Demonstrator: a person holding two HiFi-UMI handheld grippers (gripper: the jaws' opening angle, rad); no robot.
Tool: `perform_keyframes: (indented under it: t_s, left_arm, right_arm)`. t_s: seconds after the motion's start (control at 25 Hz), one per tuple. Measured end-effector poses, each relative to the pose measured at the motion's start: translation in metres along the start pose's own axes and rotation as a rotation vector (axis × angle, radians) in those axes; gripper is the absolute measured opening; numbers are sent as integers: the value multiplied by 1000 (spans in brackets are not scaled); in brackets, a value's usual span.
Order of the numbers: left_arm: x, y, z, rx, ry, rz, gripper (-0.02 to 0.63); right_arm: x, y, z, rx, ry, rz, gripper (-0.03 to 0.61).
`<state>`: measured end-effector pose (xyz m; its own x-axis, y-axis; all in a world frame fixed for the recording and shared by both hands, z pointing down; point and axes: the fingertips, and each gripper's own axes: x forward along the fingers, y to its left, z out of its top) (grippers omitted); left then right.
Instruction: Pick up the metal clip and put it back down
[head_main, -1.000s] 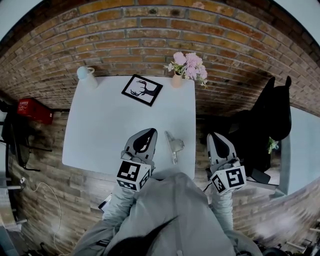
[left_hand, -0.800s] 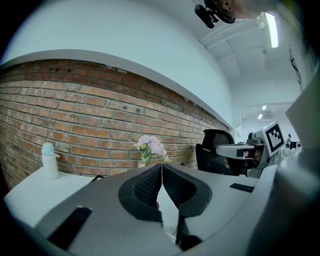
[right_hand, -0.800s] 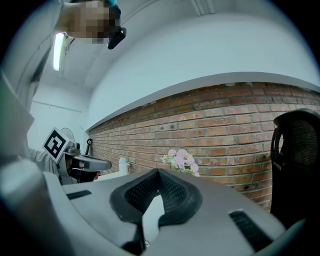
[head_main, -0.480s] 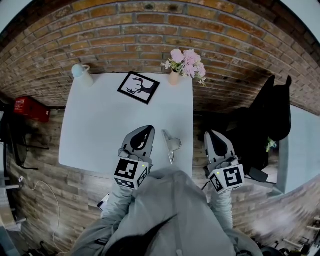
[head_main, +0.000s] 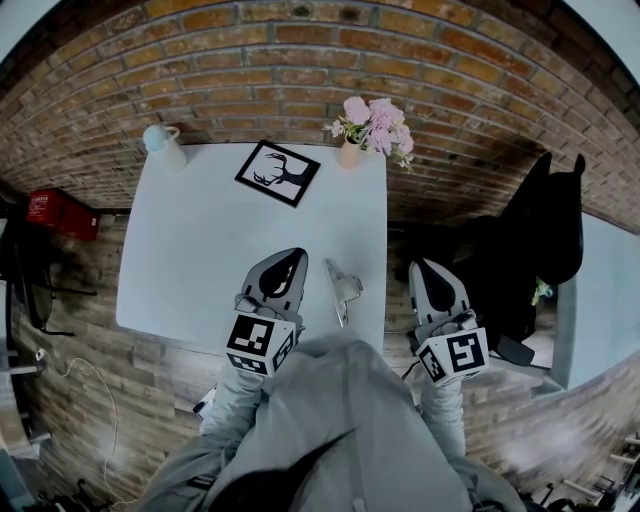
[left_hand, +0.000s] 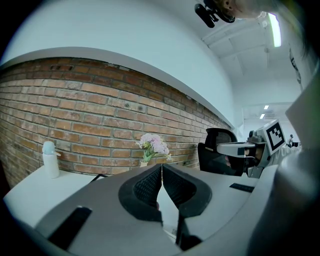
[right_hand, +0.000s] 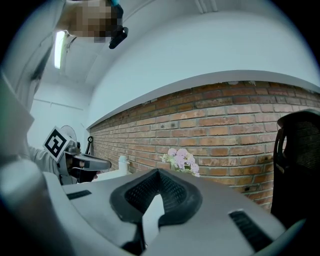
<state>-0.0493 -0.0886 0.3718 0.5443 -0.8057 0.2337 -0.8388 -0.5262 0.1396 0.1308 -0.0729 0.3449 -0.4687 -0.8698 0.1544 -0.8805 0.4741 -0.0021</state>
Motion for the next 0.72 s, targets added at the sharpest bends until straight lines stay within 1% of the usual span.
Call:
perform_keyframes:
  t_s: [0.32,0.72]
  left_arm:
    - [-1,2,-1,-1,1,-7,29]
    - [-5,4,-2,0,5,7,31]
  right_arm:
    - [-1,1,-3,11,3,-2,23]
    - [-4,5,-6,26,4,2,23]
